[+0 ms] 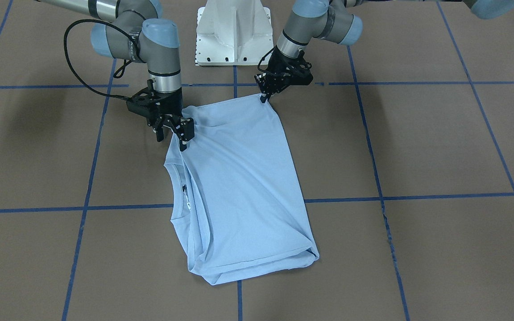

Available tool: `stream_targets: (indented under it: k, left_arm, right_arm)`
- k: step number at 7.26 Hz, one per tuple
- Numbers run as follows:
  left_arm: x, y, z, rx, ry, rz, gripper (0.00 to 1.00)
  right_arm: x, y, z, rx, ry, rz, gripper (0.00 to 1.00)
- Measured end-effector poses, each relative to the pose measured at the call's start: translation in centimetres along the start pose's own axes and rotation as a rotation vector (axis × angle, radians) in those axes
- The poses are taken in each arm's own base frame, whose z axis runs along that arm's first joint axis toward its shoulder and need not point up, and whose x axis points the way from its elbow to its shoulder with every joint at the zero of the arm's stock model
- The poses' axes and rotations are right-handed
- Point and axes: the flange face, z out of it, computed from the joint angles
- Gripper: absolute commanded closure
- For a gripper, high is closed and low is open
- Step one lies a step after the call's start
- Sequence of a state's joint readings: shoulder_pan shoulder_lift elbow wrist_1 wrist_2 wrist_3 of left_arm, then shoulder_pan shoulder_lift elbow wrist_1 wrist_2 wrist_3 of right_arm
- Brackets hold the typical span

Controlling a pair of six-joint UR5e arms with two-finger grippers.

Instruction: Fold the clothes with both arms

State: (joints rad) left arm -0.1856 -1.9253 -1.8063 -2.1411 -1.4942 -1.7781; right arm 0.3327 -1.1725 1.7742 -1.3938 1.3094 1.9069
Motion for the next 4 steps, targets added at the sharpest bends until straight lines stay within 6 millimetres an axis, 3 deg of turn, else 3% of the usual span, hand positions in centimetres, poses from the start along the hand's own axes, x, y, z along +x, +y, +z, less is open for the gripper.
stream_targets:
  k: [4]
  left_arm:
    - [0.1,0.2,0.0,-0.003,0.003,0.000,1.00]
  right_arm:
    - [0.3,1.7,-0.2,-0.005,-0.003,-0.019,0.26]
